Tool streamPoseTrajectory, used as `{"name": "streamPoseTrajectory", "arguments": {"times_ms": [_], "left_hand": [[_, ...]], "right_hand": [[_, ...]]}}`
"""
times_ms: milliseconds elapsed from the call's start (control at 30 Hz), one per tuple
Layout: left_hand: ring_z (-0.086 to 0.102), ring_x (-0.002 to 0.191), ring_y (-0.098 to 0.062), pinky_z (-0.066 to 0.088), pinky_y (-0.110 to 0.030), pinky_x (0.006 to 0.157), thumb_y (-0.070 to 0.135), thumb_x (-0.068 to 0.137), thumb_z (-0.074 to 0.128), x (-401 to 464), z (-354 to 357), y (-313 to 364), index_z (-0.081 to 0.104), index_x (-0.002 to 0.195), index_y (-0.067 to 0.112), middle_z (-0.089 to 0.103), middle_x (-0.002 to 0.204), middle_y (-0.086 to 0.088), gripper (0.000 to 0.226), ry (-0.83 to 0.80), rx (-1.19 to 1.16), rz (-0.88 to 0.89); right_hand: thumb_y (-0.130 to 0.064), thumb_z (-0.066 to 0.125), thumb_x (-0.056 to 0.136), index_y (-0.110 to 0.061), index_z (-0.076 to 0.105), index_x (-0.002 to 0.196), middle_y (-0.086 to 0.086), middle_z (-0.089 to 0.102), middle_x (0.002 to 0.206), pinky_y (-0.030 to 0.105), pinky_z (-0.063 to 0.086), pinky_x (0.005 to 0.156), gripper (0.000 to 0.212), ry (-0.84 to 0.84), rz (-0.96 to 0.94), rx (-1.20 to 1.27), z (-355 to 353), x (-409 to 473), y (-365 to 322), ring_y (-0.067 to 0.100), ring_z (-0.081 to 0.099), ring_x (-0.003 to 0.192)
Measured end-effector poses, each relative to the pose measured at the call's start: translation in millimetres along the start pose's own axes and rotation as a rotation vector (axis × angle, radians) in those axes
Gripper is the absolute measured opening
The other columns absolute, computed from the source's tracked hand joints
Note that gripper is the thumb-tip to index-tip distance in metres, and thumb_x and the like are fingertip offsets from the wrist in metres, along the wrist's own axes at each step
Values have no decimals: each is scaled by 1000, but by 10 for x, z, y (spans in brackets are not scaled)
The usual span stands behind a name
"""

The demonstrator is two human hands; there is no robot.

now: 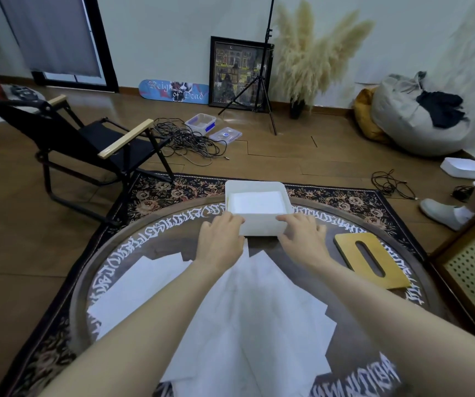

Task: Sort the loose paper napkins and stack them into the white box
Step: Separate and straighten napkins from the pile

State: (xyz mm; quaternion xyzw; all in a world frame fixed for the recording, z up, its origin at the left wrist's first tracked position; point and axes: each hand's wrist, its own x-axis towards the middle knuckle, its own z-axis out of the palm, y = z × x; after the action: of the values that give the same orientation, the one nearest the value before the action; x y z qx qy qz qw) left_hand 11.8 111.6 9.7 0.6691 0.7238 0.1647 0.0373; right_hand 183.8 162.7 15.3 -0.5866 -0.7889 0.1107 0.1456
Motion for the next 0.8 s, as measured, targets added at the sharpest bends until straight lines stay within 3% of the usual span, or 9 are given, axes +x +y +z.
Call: {"name": "streamPoseTrajectory", "arguments": {"times_ms": [367,800], "left_hand": [[50,118,-19,38,-37,93,27,97,46,-875,-234,27,46,135,24,44,134,3,37,-25,-23,-38],[54,110,-21,36,-33,90,26,100,40,-1759,-100,28,46,134,24,44,135,3,35,-162,6,-45]], "right_hand": [[-22,51,92,-30,48,134,-3,47,133,35,18,97,43,-86,-29,37,-28,-804,-99,19,32,129],[-31,59,90,-30,41,140,-2,47,135,39,23,105,52,-310,23,14,248,-1578,56,21,32,132]]}}
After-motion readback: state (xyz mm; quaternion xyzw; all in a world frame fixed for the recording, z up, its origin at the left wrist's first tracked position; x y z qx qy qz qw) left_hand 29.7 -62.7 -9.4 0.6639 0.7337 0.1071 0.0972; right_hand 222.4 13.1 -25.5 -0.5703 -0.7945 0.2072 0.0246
